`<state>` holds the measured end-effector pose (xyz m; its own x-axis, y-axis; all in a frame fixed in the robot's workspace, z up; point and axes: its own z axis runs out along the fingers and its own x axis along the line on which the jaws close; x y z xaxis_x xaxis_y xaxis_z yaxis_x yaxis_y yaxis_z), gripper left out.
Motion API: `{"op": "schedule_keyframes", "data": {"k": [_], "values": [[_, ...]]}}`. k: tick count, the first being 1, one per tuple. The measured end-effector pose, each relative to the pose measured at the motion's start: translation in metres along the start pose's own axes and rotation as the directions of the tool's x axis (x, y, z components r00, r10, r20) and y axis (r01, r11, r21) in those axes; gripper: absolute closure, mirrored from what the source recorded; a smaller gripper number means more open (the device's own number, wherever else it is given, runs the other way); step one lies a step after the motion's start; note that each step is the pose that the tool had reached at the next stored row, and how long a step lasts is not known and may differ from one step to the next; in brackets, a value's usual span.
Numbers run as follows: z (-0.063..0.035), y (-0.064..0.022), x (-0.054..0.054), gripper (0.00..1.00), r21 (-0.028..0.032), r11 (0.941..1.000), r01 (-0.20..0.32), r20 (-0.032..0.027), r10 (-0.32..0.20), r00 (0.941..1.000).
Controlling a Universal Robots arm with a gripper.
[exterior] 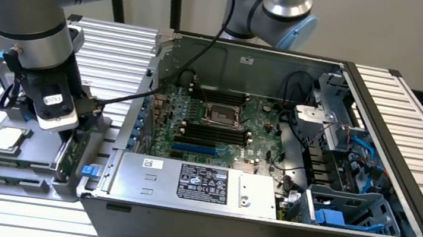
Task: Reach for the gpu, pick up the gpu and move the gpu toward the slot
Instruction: 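Pick up the gpu and move the gpu toward the slot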
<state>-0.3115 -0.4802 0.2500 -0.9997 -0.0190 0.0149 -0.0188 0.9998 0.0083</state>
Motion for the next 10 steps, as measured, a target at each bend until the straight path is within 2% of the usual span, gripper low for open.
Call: {"op": "schedule_keyframes", "data": {"k": [4,10], "values": [[-0.0121,0.0001,0.0,0.74,0.0,1.0,0.0,-0.0023,0.0,1.0],[-0.0392,0.0003,-0.002,0.74,-0.0001,1.0,0.0,-0.0071,0.0,1.0]]}}
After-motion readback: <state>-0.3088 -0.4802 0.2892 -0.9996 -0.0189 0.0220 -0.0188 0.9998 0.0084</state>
